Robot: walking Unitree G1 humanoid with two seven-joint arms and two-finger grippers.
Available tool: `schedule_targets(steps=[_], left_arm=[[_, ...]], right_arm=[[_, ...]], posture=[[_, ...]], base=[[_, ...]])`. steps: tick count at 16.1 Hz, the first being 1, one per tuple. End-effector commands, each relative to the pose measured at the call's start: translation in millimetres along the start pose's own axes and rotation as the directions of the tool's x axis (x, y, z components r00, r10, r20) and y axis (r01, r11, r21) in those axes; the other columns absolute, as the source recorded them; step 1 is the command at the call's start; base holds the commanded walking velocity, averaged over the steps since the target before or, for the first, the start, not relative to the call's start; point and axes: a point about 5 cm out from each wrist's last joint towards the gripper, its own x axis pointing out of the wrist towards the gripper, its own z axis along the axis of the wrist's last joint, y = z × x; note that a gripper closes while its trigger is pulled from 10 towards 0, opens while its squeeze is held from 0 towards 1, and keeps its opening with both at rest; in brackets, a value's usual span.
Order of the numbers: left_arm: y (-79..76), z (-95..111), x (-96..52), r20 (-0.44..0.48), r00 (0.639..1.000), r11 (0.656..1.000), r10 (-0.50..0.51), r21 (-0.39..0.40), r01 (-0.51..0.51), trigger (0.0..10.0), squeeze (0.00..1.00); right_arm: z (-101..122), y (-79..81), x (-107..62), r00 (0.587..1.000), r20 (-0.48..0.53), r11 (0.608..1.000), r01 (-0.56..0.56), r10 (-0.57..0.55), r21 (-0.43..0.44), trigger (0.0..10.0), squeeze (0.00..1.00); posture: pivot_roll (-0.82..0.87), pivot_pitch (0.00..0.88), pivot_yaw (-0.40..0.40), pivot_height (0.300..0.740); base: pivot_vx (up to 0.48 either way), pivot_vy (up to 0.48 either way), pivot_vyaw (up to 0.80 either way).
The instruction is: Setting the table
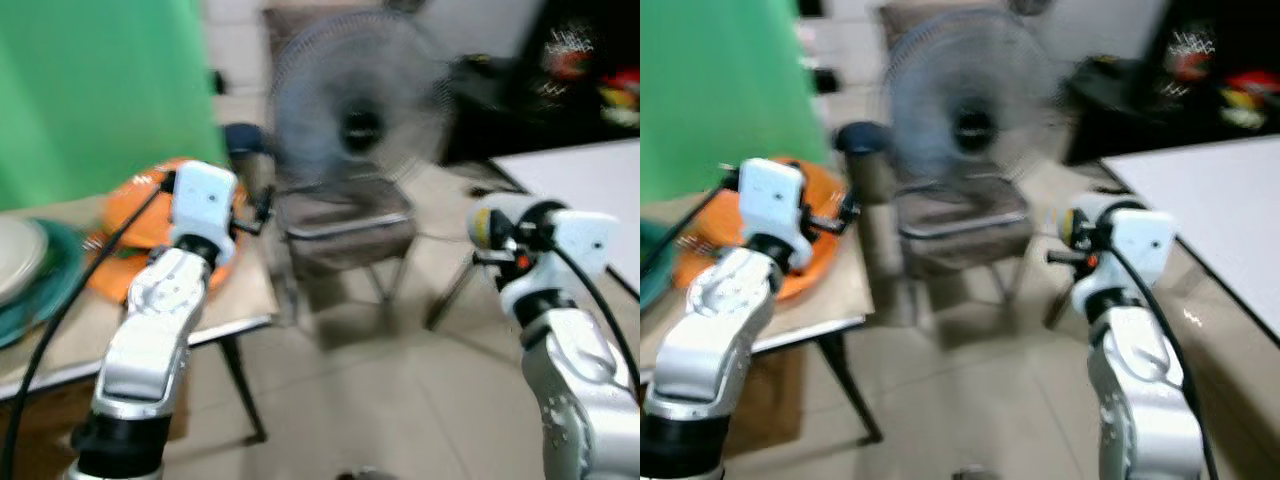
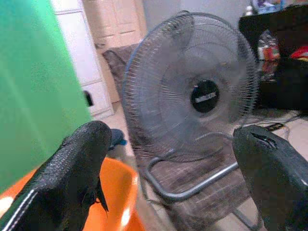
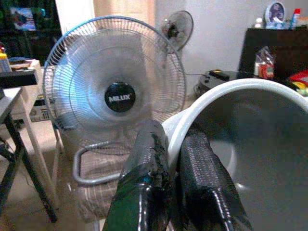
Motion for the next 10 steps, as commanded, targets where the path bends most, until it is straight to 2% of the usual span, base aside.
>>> schedule_targets(steps=[1, 3, 6, 10], left_arm=[[2.6, 0, 1.0, -0.011, 1.0, 1.0, 0.018, -0.02, -0.018, 10.0, 0.0], [4.7, 1, 0.8, -0.003, 1.0, 1.0, 0.01, -0.016, -0.01, 10.0, 0.0], [-2.7, 8, 3.2, 0.028, 0.998, 0.997, -0.053, -0.047, 0.054, 10.0, 0.0], [-1.5, 3, 0.9, 0.004, 0.999, 0.998, -0.043, -0.046, 0.043, 10.0, 0.0]], right_arm=[[1, -1.1, 3.4, 1.0, 0.0, 1.0, 0.007, -0.007, -0.009, 10.0, 0.0], [2, 1.9, 6.6, 1.0, 0.001, 1.0, -0.003, 0.003, -0.007, 10.0, 0.0], [2, 5.3, 13.8, 1.0, 0.003, 0.999, -0.03, 0.03, -0.045, 10.0, 0.0], [3, 8.0, 15.7, 0.999, 0.007, 0.998, -0.045, 0.045, -0.036, 10.0, 0.0]], posture=[[-0.01, 0.0, -0.049, 0.74], [0.0, 0.0, -0.055, 0.74], [0.0, 0.0, -0.057, 0.74], [0.0, 0.0, -0.066, 0.74]], base=[[0.0, 0.0, -0.76], [0.0, 0.0, -0.76], [0.085, 0.0, -0.75], [0.305, 0.0, 0.0]])
